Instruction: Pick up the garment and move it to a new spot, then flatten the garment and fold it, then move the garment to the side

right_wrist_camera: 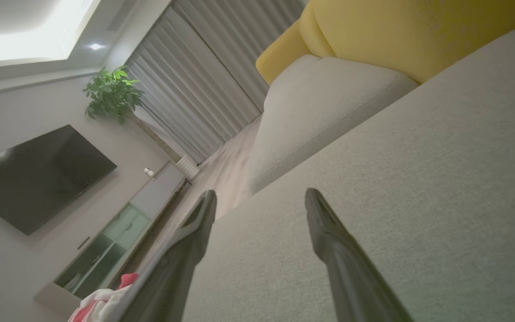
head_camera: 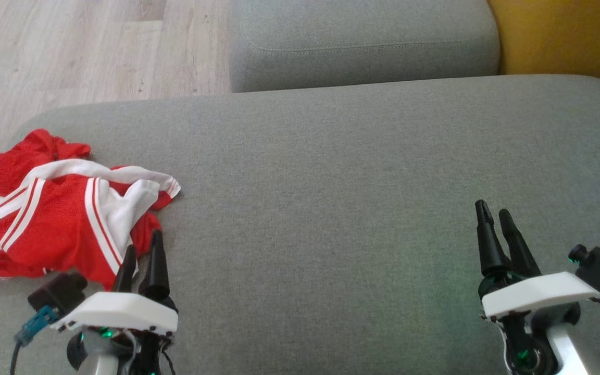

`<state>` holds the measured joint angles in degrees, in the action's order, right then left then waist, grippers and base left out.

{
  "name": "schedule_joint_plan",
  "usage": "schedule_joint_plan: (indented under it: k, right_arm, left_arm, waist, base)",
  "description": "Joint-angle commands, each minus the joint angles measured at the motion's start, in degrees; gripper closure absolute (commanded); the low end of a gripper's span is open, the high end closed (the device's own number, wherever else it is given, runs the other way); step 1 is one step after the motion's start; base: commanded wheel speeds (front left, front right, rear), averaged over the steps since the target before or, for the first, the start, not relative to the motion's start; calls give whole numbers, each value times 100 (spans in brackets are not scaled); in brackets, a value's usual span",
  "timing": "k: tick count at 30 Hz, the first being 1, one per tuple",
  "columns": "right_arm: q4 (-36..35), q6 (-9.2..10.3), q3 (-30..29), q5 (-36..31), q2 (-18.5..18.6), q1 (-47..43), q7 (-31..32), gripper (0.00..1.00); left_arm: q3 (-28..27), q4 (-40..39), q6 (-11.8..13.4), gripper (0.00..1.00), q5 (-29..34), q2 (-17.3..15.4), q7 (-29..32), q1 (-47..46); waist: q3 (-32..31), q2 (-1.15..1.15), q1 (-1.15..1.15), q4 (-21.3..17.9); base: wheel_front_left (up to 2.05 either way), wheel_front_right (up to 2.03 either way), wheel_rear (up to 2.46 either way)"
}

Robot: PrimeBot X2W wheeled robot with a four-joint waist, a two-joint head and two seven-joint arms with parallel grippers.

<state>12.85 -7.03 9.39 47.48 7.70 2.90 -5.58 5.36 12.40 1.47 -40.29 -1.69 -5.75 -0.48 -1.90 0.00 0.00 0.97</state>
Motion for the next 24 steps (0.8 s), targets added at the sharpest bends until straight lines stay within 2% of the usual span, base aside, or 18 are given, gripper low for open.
schedule_joint_plan:
  k: [1, 10, 24]
  right_arm:
    - [-171, -28, 77, -182, 81, 259, -96, 0]
    - [-205, -31, -39, -1015, 0, 252, -265, 0]
    - [168, -37, 265, -1777, 55, 359, -502, 0]
  left_arm:
    - [-48, -219, 33, 0, 195, -84, -86, -336]
    - [64, -323, 180, 0, 974, -91, -253, -362]
    - [221, -365, 292, 0, 1907, -101, -488, -387]
  waist:
    - [-1, 0, 0, -1]
    - [-2, 0, 0, 0]
    - [-44, 0, 0, 10]
  base:
    - [0, 0, 0]
    - [0, 0, 0]
    - [0, 0, 0]
